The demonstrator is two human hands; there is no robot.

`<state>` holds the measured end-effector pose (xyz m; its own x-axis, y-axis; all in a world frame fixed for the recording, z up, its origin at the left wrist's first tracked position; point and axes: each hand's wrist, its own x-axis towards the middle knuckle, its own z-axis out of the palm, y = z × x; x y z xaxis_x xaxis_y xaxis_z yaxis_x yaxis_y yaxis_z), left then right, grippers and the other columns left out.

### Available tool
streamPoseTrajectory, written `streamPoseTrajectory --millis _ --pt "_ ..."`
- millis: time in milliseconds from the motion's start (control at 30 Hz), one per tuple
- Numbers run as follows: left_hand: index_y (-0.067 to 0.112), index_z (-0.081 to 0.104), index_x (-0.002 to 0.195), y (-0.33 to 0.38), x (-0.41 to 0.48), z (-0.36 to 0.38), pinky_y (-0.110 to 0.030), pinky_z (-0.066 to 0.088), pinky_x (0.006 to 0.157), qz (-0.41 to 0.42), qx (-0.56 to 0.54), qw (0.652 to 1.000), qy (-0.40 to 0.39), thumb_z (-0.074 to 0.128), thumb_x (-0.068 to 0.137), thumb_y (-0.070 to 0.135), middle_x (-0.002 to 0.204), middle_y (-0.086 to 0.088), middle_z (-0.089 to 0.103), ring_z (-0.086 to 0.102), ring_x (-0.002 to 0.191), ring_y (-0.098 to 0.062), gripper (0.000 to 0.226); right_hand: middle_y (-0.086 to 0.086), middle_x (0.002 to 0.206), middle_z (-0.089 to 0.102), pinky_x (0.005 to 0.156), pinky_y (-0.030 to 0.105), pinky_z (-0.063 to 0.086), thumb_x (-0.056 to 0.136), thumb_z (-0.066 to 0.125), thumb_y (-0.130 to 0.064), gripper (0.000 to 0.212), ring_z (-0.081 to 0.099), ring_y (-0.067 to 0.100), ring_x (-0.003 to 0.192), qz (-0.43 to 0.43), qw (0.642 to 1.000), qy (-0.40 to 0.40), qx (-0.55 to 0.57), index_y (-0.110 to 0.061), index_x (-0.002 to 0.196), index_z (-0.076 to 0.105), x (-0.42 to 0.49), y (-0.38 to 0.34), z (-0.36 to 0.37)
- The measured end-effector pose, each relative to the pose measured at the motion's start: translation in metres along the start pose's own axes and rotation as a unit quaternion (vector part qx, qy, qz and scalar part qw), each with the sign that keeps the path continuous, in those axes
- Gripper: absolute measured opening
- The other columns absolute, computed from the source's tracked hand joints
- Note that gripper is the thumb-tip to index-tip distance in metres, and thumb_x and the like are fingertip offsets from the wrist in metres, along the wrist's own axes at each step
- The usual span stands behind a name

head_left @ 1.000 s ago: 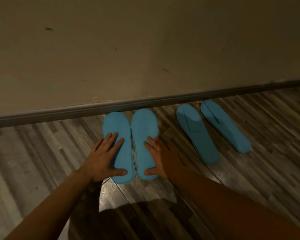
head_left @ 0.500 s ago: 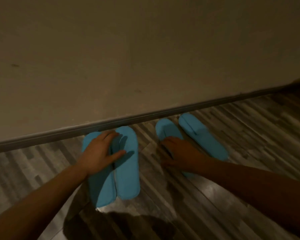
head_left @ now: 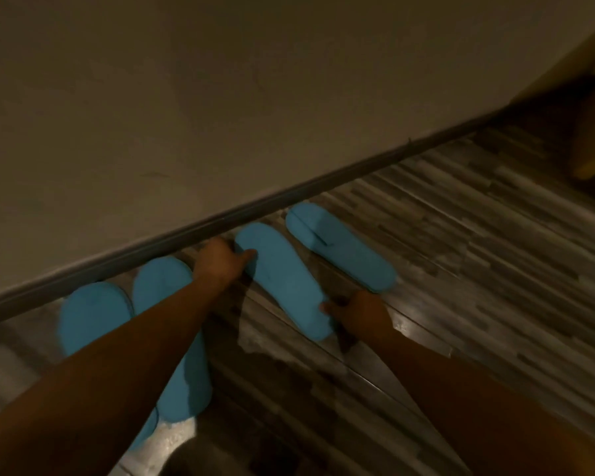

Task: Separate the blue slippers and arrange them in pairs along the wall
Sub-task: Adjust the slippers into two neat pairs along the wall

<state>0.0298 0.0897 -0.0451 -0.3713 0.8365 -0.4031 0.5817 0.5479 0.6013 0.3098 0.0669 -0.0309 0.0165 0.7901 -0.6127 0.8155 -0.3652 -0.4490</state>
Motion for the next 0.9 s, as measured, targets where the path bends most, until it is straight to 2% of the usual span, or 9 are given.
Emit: streamPoseTrajectory --millis 67,167,267,433,500,633,700,800,900 --pt "0.002 0.070 0.095 -0.007 -0.002 0.013 -0.038 0.052 0.070 0.007 0.009 0.999 0.030 0.071 0.088 0.039 0.091 -0.019 0.072 0.068 0.082 -0.033 0.038 -0.006 0.074 0.061 0.052 0.018 0.037 0.080 0.079 -0.043 0.031 0.060 0.012 0.071 0.021 0.999 -0.012 0.024 -0.017 0.078 0.062 0.001 0.002 0.005" --pt "0.002 0.072 0.089 -0.009 -0.001 0.022 -0.038 0.055 0.072 0.003 -0.001 0.999 0.053 0.071 0.088 0.034 0.090 -0.019 0.073 0.069 0.085 -0.035 0.031 0.008 0.108 0.073 0.076 0.033 0.055 0.077 0.082 -0.039 0.052 0.068 0.022 0.091 0.058 0.997 -0.006 0.051 -0.006 0.113 0.067 0.003 0.000 0.016" --pt "0.007 0.073 0.081 -0.009 0.006 0.023 -0.036 0.055 0.071 -0.038 -0.048 0.997 0.046 0.071 0.088 0.035 0.087 -0.016 0.074 0.069 0.083 -0.032 0.029 0.010 0.117 0.071 0.091 0.039 0.055 0.077 0.082 -0.036 0.055 0.068 0.025 0.104 0.062 0.996 0.007 0.059 -0.006 0.120 0.066 0.002 -0.002 0.024" --pt "0.014 0.059 0.056 -0.007 0.012 0.018 -0.044 0.058 0.074 -0.075 -0.124 0.988 0.058 0.070 0.090 0.024 0.070 -0.013 0.066 0.070 0.080 -0.035 0.037 0.005 0.077 0.069 0.057 0.027 0.055 0.079 0.082 -0.028 0.030 0.065 0.011 0.060 0.064 0.988 -0.010 0.137 -0.003 0.089 0.068 -0.007 -0.007 0.036" --pt "0.012 0.054 0.055 -0.009 0.011 0.014 -0.047 0.058 0.072 -0.070 -0.111 0.989 0.072 0.066 0.091 0.021 0.067 -0.015 0.063 0.069 0.078 -0.038 0.039 0.005 0.068 0.068 0.053 0.027 0.055 0.079 0.083 -0.025 0.026 0.062 0.010 0.051 0.060 0.985 -0.025 0.162 -0.007 0.074 0.065 -0.013 -0.009 0.048" --pt "0.015 0.055 0.079 -0.012 0.006 0.008 -0.050 0.056 0.078 -0.026 -0.063 0.993 0.092 0.068 0.089 0.034 0.093 -0.015 0.067 0.065 0.089 -0.035 0.025 0.008 0.073 0.071 0.062 0.034 0.060 0.079 0.083 -0.024 0.030 0.068 0.017 0.061 0.064 0.979 -0.041 0.188 -0.009 0.079 0.058 -0.020 -0.010 0.065" --pt "0.013 0.056 0.088 -0.011 0.007 0.006 -0.048 0.055 0.077 -0.018 -0.052 0.995 0.084 0.074 0.083 0.044 0.094 -0.011 0.065 0.063 0.088 -0.031 0.036 0.008 0.075 0.072 0.065 0.035 0.061 0.079 0.083 -0.024 0.028 0.070 0.017 0.063 0.057 0.980 -0.040 0.189 -0.010 0.083 0.058 -0.021 -0.007 0.066" --pt "0.013 0.053 0.067 -0.004 0.013 0.005 -0.038 0.050 0.063 -0.038 -0.094 0.993 0.063 0.075 0.084 0.036 0.067 -0.006 0.060 0.064 0.072 -0.029 0.037 0.008 0.078 0.073 0.066 0.033 0.060 0.082 0.079 -0.023 0.022 0.071 0.018 0.067 0.037 0.982 -0.050 0.180 -0.012 0.084 0.061 -0.022 -0.002 0.065" --pt "0.012 0.055 0.058 -0.002 0.023 0.007 -0.041 0.058 0.068 -0.079 -0.136 0.986 0.061 0.071 0.087 0.026 0.067 -0.012 0.063 0.069 0.074 -0.033 0.036 0.007 0.079 0.075 0.059 0.027 0.058 0.083 0.079 -0.025 0.024 0.071 0.012 0.063 0.034 0.986 -0.053 0.156 -0.010 0.094 0.064 -0.020 0.001 0.062"
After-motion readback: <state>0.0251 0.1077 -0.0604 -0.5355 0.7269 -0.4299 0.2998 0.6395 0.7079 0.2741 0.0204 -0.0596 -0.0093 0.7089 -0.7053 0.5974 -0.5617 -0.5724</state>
